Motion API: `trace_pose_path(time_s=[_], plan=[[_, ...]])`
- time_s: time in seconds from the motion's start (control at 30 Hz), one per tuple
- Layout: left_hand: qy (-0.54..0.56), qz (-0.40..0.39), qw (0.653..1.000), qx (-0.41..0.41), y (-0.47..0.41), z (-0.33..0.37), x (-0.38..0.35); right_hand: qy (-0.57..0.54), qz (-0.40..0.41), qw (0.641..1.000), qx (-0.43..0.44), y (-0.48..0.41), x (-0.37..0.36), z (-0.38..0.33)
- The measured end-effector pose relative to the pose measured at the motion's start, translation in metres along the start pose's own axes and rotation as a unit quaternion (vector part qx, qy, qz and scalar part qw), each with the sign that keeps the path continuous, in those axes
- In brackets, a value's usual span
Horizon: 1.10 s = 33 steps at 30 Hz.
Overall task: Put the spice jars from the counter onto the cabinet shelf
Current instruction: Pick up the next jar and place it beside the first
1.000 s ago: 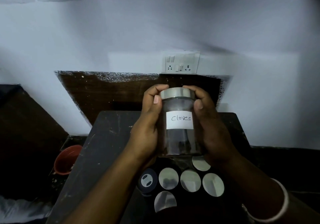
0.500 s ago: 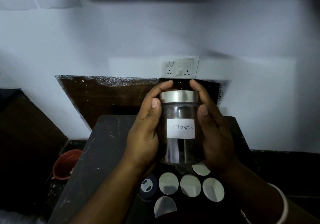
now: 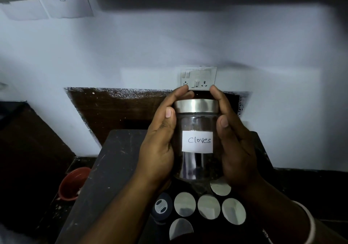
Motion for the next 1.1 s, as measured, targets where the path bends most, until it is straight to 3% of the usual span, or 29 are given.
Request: trace_pose_path(time_s=[0.37, 0.5, 0.77, 0.93, 1.0, 1.1], plan=[[-0.004, 0.007, 1.0, -0.026, 0.001, 0.011, 0.003, 0.01, 0.005, 1.0, 0.023, 0.002, -0.007, -0.005], [-0.04, -0.002, 0.998, -0.047, -0.007, 0.02, 0.006, 0.064, 0.006, 0.998, 0.025, -0.005, -0.013, -0.012], [-0.217, -0.048, 0.946, -0.236, -0.103, 0.09, 0.017, 0.217, -0.019, 0.97, 0.108, -0.082, -0.038, -0.098], [-0.282, -0.031, 0.909, -0.306, -0.217, 0.131, 0.051, 0.224, -0.044, 0.964, 0.14, -0.188, -0.07, -0.159], [-0.388, 0.021, 0.87, -0.303, -0.264, 0.133, 0.079, 0.269, -0.019, 0.952, 0.145, -0.241, -0.082, -0.171], [-0.678, 0.029, 0.696, -0.234, -0.312, 0.12, 0.129, 0.317, 0.009, 0.94, 0.124, -0.317, -0.099, -0.177]])
Point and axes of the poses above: each hand's wrist, its own y-axis away from the middle knuckle, its own x-axis out of the back of the hand, z = x × y, the point moved 3 cm from there along -y, towards the middle knuckle, and after that the axes turned 12 degrees about -x, right-handed, at the moved point
